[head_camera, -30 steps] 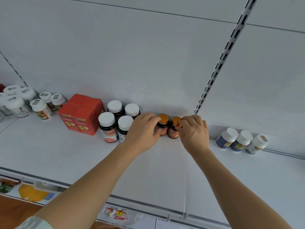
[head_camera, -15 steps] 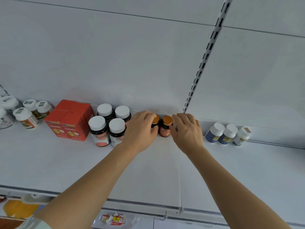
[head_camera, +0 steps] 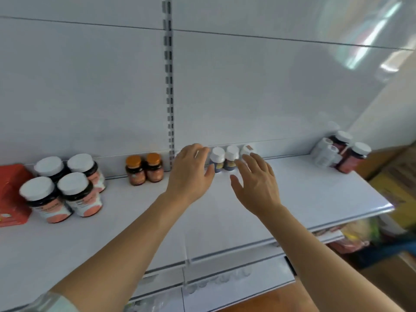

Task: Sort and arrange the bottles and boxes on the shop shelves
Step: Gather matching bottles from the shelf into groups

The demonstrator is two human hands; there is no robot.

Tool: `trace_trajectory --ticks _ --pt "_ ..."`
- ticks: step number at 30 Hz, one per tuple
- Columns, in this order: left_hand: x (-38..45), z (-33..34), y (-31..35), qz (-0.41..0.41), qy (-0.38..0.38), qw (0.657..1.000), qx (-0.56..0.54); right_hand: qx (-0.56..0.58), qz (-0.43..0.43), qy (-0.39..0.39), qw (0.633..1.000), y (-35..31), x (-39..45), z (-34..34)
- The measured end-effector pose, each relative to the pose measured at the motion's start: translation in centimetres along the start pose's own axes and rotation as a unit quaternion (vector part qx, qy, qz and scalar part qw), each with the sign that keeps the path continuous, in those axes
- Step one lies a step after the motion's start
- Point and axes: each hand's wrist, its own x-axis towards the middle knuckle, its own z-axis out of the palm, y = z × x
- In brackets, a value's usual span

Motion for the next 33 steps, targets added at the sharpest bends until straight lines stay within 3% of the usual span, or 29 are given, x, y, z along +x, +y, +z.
trace_trajectory --ticks 8,17,24,33 --pt "2.5 7.6 14.0 0.036 -0.024 0.998 -0.055 -0.055 0.073 -0.024 0.995 13.8 -6.0 -5.9" --pt "4.7 15.7 27.7 0.046 -0.101 0.991 -0.079 -0.053 0.117 -0.041 0.991 28.5 -10.6 -10.3" --pt "8.8 21.0 31.1 0.05 -0.134 0.987 -0.07 -0.049 0.153 -0.049 0.986 35.7 -9.8 -9.8" --pt "15.5 27.4 31.0 0.016 -0.117 0.989 -0.086 -0.039 0.114 -0.028 0.992 42.9 -3.6 -7.5"
